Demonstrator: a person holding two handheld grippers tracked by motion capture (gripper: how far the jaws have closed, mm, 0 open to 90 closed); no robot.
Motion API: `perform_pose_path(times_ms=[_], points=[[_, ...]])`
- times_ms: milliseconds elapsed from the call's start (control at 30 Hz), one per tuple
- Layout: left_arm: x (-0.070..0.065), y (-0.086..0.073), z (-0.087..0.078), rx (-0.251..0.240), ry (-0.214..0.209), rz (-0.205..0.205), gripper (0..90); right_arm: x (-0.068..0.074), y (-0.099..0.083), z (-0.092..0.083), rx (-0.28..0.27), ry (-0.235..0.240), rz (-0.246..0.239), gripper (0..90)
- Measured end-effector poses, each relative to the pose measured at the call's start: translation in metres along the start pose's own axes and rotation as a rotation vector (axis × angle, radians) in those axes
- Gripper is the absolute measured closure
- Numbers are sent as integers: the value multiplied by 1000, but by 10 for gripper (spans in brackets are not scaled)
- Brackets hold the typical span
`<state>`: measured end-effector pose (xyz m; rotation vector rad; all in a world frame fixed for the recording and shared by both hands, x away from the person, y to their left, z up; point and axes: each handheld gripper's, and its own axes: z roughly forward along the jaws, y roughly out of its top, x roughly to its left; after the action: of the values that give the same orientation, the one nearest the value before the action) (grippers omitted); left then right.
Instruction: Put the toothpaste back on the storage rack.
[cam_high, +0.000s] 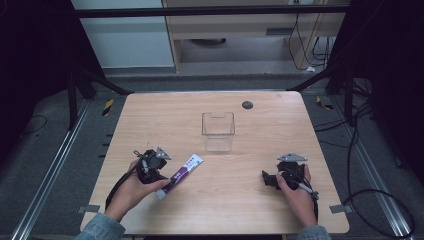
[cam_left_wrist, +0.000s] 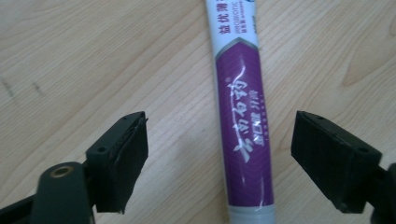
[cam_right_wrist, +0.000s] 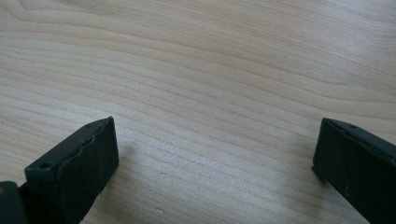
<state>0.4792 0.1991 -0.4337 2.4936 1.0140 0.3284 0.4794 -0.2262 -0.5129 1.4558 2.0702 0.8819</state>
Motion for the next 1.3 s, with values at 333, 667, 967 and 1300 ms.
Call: perform_pose_path(times_ms=[333,667,967,1300], points=[[-9,23,11,53,-6,52,282,0,0,0,-1,0,-3,3],[-8,35,27,81,-8,43,316,0,0,0,0,0,0,3],[-6,44,45,127,1,43,363,0,0,0,0,0,0,3],[-3,45,55,152,-21,24,442,0,0,0,0,0,0,3]])
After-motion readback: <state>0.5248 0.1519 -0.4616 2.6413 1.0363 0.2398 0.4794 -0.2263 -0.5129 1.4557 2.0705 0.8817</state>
